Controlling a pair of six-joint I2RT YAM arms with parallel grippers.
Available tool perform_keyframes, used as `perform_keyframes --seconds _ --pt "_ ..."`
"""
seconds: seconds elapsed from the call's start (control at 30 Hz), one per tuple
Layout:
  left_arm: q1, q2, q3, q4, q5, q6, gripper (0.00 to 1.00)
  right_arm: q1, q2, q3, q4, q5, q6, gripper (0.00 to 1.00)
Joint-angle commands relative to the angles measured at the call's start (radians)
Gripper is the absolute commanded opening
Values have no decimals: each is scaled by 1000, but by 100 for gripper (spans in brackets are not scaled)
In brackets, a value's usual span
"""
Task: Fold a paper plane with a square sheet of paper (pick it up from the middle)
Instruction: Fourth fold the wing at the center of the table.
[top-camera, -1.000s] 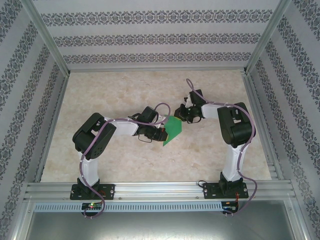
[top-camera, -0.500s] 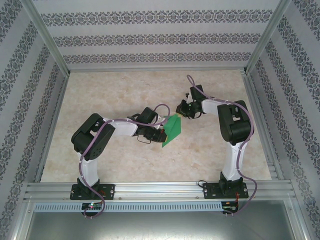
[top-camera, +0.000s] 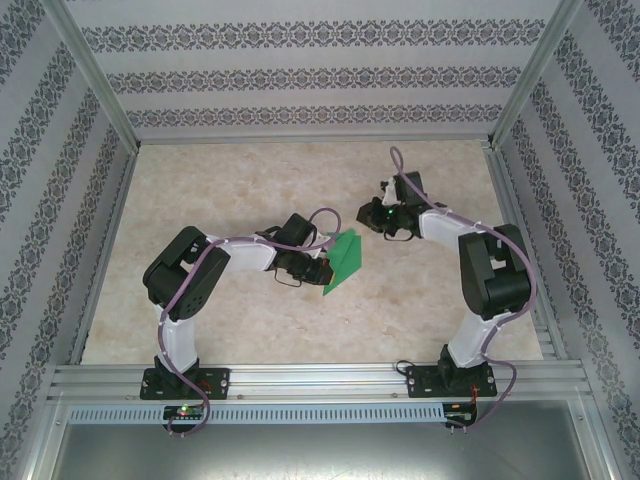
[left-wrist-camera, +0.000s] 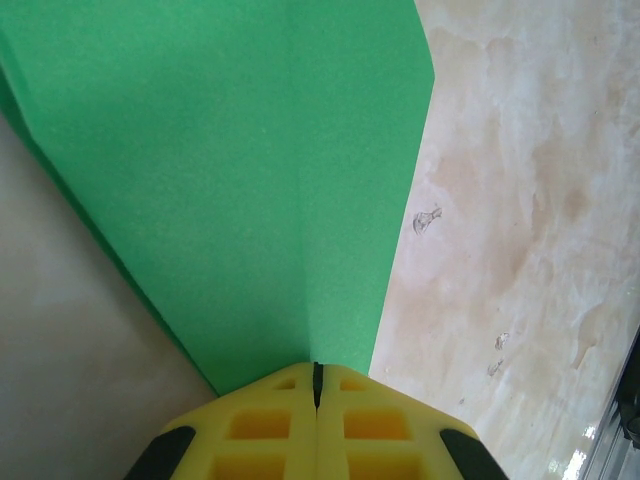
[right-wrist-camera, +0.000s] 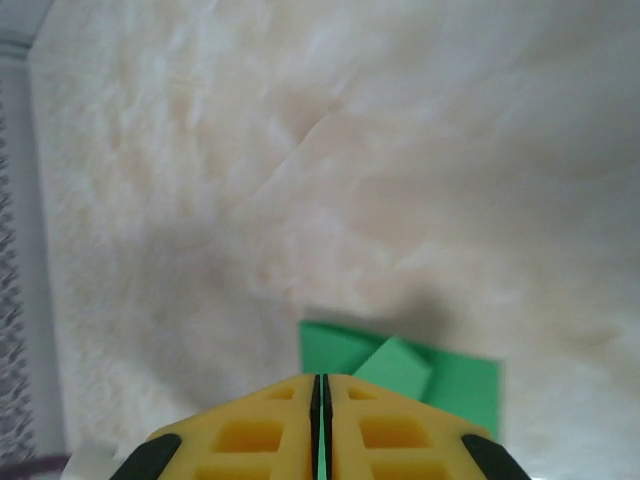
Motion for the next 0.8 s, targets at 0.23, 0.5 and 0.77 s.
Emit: perform_keyframes --seconds 0.23,0.5,0.77 --pt "-17 65 -58 -226 -75 15 6 119 62 -106 115 -54 100 10" --pt "-27 23 -71 -234 -85 3 6 124 142 -80 37 34 28 9" --pt "-64 -38 -130 -241 -118 -19 6 120 184 -65 -88 173 -67 8"
